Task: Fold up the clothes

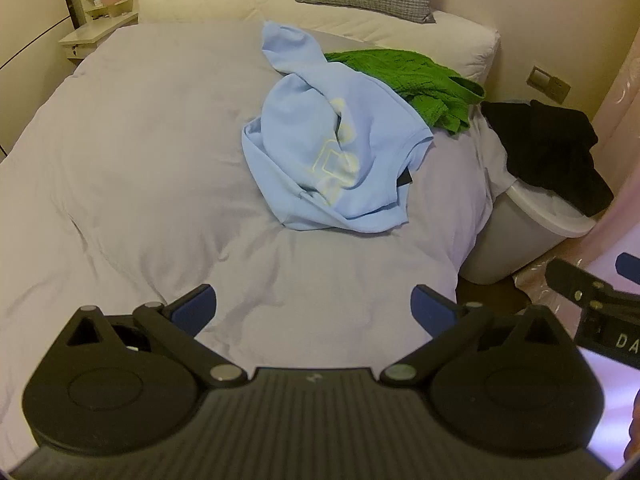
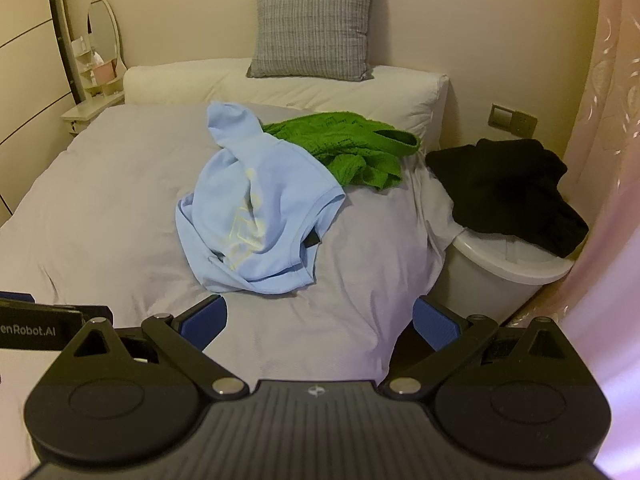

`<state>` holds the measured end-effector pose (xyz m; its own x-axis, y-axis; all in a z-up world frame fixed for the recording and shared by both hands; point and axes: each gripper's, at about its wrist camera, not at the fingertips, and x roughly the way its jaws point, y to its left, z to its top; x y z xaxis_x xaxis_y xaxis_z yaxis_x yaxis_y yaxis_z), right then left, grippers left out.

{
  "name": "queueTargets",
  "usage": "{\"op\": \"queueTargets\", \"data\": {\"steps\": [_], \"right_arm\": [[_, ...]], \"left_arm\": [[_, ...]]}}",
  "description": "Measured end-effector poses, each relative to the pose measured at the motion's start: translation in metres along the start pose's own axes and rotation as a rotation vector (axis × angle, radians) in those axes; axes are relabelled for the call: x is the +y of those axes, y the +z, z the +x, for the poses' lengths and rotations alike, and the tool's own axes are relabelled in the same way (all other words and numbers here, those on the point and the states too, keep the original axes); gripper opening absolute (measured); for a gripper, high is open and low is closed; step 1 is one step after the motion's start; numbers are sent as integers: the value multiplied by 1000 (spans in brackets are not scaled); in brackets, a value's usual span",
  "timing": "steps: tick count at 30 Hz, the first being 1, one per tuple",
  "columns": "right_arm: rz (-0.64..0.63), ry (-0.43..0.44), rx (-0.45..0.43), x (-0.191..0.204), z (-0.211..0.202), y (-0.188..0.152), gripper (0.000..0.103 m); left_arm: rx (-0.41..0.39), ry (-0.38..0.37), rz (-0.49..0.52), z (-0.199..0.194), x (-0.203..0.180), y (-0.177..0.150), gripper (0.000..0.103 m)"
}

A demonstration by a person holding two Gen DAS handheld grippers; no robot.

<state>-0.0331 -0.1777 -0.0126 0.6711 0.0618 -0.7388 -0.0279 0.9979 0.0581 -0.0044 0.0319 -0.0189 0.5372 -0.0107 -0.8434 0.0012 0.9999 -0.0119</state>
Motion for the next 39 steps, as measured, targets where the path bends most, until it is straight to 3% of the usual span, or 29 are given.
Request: {"op": "queueTargets", "data": {"steps": [17, 25, 30, 33, 39], "right_arm": [[9, -17, 75, -10, 36, 2, 102], [113, 19, 81, -24, 80, -1, 102], [172, 91, 153, -28, 127, -4, 101], [282, 161, 230, -38, 163, -8, 101], [647, 290, 369, -68, 243, -31, 84]], "left_arm": [[-14, -18, 13, 23, 2, 8, 102], [56, -9, 61, 68, 4, 18, 102], [102, -34, 87, 109, 6, 30, 100], [154, -72, 42, 141, 15, 40, 95], [244, -133, -61, 204, 39, 61, 88]]}}
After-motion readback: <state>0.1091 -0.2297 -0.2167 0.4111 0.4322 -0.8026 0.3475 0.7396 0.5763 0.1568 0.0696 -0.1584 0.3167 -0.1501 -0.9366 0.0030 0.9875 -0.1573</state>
